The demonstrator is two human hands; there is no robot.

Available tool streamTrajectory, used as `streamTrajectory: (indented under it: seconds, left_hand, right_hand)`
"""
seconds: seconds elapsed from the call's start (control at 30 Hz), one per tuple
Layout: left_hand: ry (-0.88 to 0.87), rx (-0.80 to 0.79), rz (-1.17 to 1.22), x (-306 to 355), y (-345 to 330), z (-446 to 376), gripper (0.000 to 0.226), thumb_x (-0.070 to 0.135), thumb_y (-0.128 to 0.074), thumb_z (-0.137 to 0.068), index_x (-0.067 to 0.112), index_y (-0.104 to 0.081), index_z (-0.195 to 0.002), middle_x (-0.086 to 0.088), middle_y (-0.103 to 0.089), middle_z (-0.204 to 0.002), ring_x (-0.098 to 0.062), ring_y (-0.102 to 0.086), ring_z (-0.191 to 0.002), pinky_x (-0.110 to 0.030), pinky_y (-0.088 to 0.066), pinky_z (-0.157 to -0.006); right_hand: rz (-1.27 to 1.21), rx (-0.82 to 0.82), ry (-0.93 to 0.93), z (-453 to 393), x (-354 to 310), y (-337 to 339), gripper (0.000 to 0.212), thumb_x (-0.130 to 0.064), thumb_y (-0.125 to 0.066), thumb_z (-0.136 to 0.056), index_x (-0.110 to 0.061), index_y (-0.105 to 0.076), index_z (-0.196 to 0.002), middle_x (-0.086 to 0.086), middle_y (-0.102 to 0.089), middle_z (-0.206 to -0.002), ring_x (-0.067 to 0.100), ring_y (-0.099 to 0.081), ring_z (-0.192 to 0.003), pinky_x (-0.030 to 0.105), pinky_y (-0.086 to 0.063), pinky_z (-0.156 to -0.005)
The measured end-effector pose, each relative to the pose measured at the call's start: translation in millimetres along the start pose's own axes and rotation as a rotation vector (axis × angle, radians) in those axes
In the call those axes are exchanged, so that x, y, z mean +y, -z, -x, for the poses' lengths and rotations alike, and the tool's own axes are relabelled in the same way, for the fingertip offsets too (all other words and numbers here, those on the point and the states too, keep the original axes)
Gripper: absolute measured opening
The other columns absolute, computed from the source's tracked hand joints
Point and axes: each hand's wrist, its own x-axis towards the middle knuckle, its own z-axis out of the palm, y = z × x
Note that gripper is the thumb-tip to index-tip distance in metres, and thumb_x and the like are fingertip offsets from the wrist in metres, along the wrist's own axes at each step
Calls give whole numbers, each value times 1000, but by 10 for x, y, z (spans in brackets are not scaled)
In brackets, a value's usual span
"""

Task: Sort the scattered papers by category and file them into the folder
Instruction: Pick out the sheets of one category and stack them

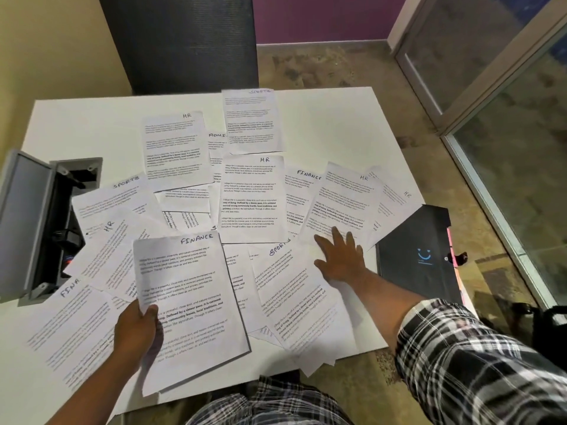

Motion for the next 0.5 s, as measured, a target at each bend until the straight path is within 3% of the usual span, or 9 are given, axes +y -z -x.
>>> streamTrajectory:
  seconds: [0.13, 0.27, 0.37, 0.5]
  left_hand:
    - [14, 4, 4, 11, -7, 35, 11, 14, -51, -101, 6, -58, -101, -15, -64, -89, -36, -60, -84, -45, -47, -76]
    - [30, 6, 46, 66, -40, 37, 12, 14, -52, -100, 4, -59, -96, -18, -65, -85, -38, -61, -79, -43, -46, -73]
    - [30, -4, 72, 166, -98, 26, 14, 13, -53, -99, 6, -57, -88, -21, -64, -80, -41, -62, -78, -42, -45, -70]
    - [29, 6, 100, 346, -229, -2, 11, 12, -53, -100, 4, -59, -94, -18, -65, -84, -36, -61, -79, -40, -44, -70]
  right_hand:
    - [-36, 46, -154, -28, 81, -39, 73, -65, -32, -98, -26, -18, -158, 12, 1, -170, 41, -1, -155, 60, -14, -121]
    - [-72, 207, -217, -136, 69, 118, 70, -65, -32, -98, -12, -48, -141, 14, -35, -156, 36, -28, -145, 54, -32, -114]
    - [-276, 326, -177, -398, 42, 350, 52, -56, -50, -94, -15, -61, -124, 8, -50, -136, 31, -45, -128, 47, -43, -104]
    - [-484, 277, 1, -899, -37, 761, 46, -41, -73, -83, -19, -62, -122, 3, -50, -133, 29, -53, -123, 44, -48, -101]
